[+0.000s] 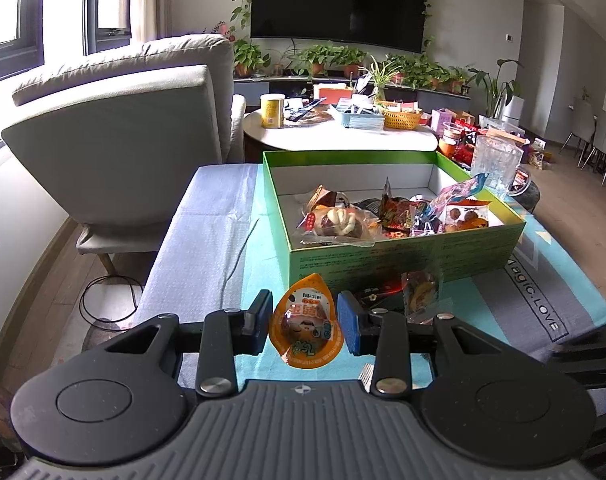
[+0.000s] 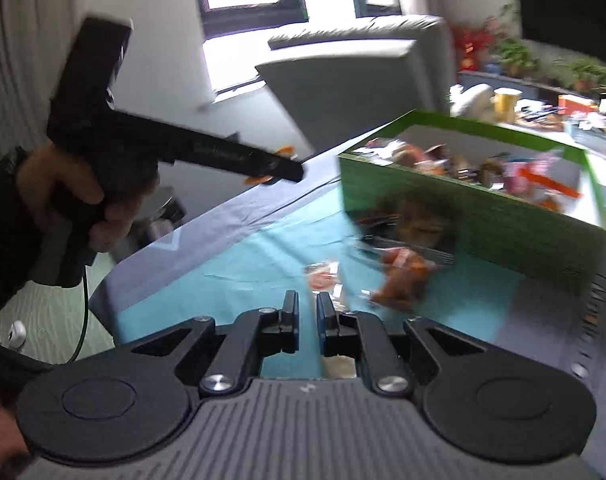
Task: Organize snacks
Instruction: 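Hold the orange snack cup with left while right grasps the long beige stick packet, then carry the orange snack cup and beige stick packet over the green box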
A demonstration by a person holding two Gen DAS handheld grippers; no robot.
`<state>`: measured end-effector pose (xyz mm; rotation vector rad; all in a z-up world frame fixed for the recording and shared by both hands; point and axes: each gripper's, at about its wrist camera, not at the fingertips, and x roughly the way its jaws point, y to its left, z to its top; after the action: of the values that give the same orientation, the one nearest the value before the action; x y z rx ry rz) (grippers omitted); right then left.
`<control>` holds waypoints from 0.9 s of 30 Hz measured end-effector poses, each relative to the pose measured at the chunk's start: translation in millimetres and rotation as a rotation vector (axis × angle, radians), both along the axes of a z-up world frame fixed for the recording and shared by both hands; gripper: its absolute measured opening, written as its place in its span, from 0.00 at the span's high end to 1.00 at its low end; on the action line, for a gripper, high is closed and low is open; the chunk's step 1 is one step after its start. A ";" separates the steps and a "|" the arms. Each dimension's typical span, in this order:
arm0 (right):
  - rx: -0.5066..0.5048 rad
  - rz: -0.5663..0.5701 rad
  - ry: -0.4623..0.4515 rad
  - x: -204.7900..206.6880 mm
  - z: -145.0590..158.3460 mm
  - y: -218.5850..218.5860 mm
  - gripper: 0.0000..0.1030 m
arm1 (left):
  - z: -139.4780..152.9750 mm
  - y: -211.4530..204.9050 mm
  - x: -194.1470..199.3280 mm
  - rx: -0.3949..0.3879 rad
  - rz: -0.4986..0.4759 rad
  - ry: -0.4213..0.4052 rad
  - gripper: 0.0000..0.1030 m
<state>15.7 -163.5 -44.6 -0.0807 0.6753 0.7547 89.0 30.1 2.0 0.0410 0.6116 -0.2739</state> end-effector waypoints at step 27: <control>0.102 -0.361 -0.259 -8.0 74.5 -45.3 0.92 | 24.7 -22.5 6.4 -0.038 -0.068 -0.087 0.67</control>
<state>7.7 -208.8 29.9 0.0369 0.3875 0.4195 95.4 7.6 26.7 0.0365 0.5188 -0.3477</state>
